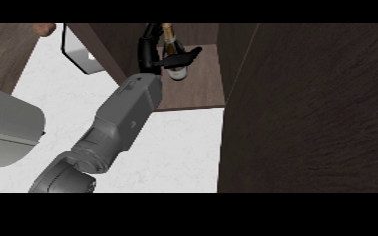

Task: Pick up the wine, place it into the cabinet and close the cabinet

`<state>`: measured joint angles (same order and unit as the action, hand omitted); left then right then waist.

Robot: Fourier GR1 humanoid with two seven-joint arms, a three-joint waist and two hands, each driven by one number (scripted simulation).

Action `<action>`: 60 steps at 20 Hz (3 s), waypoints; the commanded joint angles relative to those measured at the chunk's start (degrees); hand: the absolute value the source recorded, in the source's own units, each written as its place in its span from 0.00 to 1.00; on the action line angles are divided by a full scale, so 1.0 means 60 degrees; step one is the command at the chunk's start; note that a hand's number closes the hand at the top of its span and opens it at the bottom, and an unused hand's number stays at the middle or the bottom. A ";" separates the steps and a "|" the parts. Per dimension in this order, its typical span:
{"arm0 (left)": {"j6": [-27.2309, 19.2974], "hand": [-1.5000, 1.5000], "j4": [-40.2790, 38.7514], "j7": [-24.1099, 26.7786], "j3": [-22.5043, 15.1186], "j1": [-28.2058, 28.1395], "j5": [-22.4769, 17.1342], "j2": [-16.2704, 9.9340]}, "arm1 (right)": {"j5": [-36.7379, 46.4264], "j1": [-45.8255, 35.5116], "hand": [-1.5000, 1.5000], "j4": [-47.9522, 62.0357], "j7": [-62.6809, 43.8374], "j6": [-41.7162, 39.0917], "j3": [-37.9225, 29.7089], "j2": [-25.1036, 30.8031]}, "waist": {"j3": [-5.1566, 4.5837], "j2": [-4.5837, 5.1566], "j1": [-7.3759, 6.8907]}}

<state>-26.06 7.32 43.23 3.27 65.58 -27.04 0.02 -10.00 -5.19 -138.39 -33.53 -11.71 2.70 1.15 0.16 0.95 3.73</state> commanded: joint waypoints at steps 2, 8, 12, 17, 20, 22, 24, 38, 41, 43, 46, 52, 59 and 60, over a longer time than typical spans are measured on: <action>-0.0213 0.00 -0.0346 0.0133 -0.0019 -0.0242 0.0123 -0.0003 | -0.0643 0.0320 0.00 -0.0790 -0.0175 -0.0069 -0.0244 0.0108 | -0.0030 0.0064 0.0113; -0.0270 0.00 -0.0525 0.0304 -0.0238 -0.0484 0.0518 -0.0212 | -0.0307 0.0283 0.00 -0.0618 -0.0109 0.0106 -0.0028 -0.0107 | -0.0036 0.0099 0.0111; -0.0828 0.00 -0.0458 0.0200 -0.0040 -0.0157 0.0414 -0.0158 | -0.0375 -0.0134 0.00 -0.0440 -0.0196 0.0062 -0.0046 0.0067 | -0.0038 0.0141 0.0178; -0.0054 0.00 -0.0227 0.0638 0.0210 -0.0727 0.0252 -0.0534 | -0.0745 0.0196 0.00 -0.0708 -0.0232 -0.0070 -0.0250 0.0160 | -0.0036 0.0063 0.0028; -0.0149 0.00 -0.0287 0.0864 0.0221 -0.0716 0.0313 -0.0288 | -0.0457 0.0110 0.00 -0.0453 -0.0085 -0.0143 -0.0153 0.0169 | -0.0041 0.0133 0.0147; 0.0012 0.00 -0.0313 0.0853 0.0157 -0.0657 0.0413 -0.0215 | -0.0293 -0.0040 0.00 -0.0164 -0.0162 0.0013 0.0107 -0.0008 | -0.0044 0.0141 0.0109; 0.0317 0.00 -0.0281 0.1051 0.0149 -0.0911 0.0460 -0.0329 | -0.0106 0.0429 0.00 -0.0723 -0.0007 -0.0074 0.0410 -0.0080 | -0.0040 0.0087 0.0090; 0.1341 0.00 -0.0305 0.1090 0.0032 -0.0870 0.0448 -0.0002 | 0.0155 -0.0266 0.00 -0.0498 -0.0473 0.0356 0.0635 -0.0095 | -0.0049 0.0041 0.0036; 0.1721 0.00 -0.0088 0.1208 -0.0021 -0.1147 0.0260 -0.0002 | -0.0342 0.0405 0.00 -0.0532 0.0071 -0.0006 0.0296 0.0009 | -0.0033 -0.0045 -0.0113; 0.1801 0.00 -0.0044 0.1045 -0.0210 -0.0979 -0.0080 -0.0002 | -0.0130 0.0345 0.00 -0.0318 0.0047 0.0045 0.0628 -0.0122 | -0.0035 -0.0066 -0.0002; 0.1728 0.00 0.0125 0.1085 -0.0220 -0.0962 -0.0527 -0.0002 | -0.0600 0.0176 0.00 -0.0628 -0.0242 0.0122 0.0203 0.0110 | -0.0033 -0.0090 0.0027; 0.1835 0.00 0.0578 0.1212 -0.1178 -0.1600 -0.1229 -0.0002 | -0.0205 0.0088 0.00 -0.0756 -0.0631 0.0475 0.0705 -0.0050 | -0.0036 -0.0134 0.0070; 0.1434 0.00 0.2413 0.0712 -0.3108 -0.2896 -0.2366 -0.0003 | 0.0074 0.0104 0.00 -0.0882 -0.0695 0.0609 0.0474 0.0097 | -0.0032 -0.0181 -0.0122; 0.1092 0.00 0.2961 0.0971 -0.3572 -0.3355 -0.2547 -0.0003 | 0.0145 0.0027 0.00 -0.1147 -0.1074 0.0781 0.0794 0.0029 | -0.0036 -0.0230 -0.0086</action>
<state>-17.00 18.67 48.71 -11.83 51.80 -38.31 0.00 -9.56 -6.42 -138.65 -36.02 -8.39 5.80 1.36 0.00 -0.10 3.55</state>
